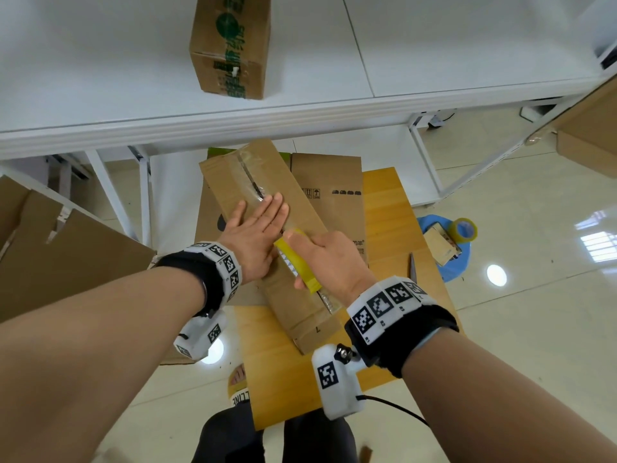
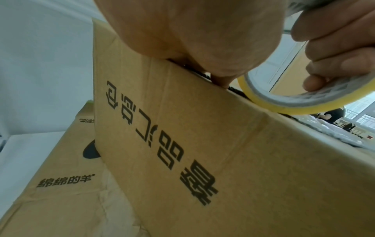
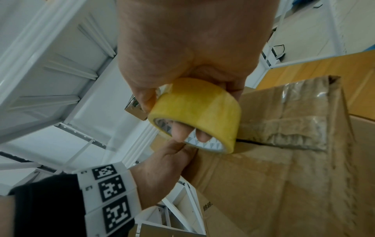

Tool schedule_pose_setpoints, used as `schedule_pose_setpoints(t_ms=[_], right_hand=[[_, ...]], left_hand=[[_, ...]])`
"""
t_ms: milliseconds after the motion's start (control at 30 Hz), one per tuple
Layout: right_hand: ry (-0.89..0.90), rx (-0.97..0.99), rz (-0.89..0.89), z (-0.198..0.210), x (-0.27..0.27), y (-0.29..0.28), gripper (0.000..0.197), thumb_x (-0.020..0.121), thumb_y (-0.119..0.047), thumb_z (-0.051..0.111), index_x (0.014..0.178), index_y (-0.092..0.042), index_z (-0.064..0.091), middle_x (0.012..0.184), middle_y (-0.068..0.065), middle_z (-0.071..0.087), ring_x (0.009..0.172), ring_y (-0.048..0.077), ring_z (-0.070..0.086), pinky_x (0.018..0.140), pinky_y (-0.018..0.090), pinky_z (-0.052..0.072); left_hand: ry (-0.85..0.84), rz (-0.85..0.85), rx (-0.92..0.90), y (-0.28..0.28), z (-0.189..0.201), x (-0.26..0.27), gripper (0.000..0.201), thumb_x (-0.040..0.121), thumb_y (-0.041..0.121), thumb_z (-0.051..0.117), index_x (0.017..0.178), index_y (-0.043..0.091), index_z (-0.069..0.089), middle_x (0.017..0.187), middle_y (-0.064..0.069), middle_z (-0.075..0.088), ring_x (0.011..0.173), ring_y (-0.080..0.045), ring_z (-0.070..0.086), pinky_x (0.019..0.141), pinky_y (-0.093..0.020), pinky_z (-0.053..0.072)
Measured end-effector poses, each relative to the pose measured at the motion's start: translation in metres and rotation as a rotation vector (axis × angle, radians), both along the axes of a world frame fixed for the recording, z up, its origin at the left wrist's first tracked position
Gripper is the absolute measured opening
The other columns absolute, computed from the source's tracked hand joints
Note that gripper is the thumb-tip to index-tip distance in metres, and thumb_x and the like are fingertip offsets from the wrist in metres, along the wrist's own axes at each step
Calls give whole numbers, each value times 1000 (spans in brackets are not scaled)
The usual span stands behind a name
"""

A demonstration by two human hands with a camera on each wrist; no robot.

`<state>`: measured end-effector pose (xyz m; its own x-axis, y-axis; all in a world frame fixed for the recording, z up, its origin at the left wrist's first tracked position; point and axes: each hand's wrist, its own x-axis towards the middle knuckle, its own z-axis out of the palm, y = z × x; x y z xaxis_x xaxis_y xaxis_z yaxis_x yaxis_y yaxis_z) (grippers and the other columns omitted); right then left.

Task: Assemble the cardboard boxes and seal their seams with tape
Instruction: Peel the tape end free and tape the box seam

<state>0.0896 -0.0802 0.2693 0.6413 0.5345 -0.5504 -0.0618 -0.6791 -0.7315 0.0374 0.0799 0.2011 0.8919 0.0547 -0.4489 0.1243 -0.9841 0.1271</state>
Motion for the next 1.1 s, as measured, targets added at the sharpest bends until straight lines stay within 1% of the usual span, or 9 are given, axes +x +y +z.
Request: schedule_pose_setpoints(t_ms=[100,233,333,467,533,700,900,1000,1100], right_hand=[[10,-17,-21,2,-1,-2,54,92,-55,51,87,-4,68,57,2,69,69,23,73,81,44,57],[46,-71,-75,11,0,1,42,89,-43,55,58,-15,55,44,-3,60,65,29,73,62,35,52],[117,-169,-54,13,0,-5,35,85,-38,54,59,-15,54,50,5,66,57,27,71,53,30,50],[154,-303,-24,13,-1,-15,29,91,-31,53,69,-13,52,42,-3,60,38,11,58,37,17,38],[183,-310,-46,17,-2,-14,25,88,-31,52,72,-11,54,47,0,63,45,17,61,43,22,39],[121,-340,-25,19,-7,-13,29,88,-36,50,70,-14,52,46,-1,62,31,10,48,49,27,35],[109,-357,20,25,-5,-16,32,96,-31,48,68,-15,48,48,0,62,28,7,43,46,27,34],[5,-312,86,29,-2,-19,33,101,-33,48,69,-24,45,64,-3,55,49,5,50,43,18,43],[-53,-286,101,26,1,-23,24,100,-33,50,101,-14,65,75,-7,50,60,5,44,60,22,44]], left_hand=[[3,17,-17,-2,0,-2,75,97,36,30,150,22,-21,155,4,-31,143,-12,-25,117,-51,-13],[18,18,-28,1,0,2,72,99,38,27,150,22,-21,155,3,-30,145,-12,-21,116,-50,-13],[44,9,-28,3,-1,3,69,100,42,22,149,23,-23,154,4,-33,144,-12,-23,116,-52,-14],[61,19,-33,0,-1,3,70,101,43,21,147,23,-26,152,5,-37,143,-11,-26,115,-54,-14],[60,17,-47,0,0,4,69,101,44,21,147,24,-27,151,4,-37,143,-12,-26,115,-54,-14],[14,-70,-73,2,4,-1,72,98,56,17,145,30,-30,150,4,-40,142,-18,-30,113,-56,-17],[60,-338,-72,-11,11,3,129,66,83,51,143,26,-35,148,2,-43,137,-15,-37,111,-49,-24],[66,-501,24,-9,21,18,147,50,89,57,141,25,-38,148,0,-43,137,-17,-37,110,-49,-25],[81,-645,135,-7,30,34,157,42,87,65,138,25,-42,147,-6,-44,137,-22,-37,110,-51,-25]])
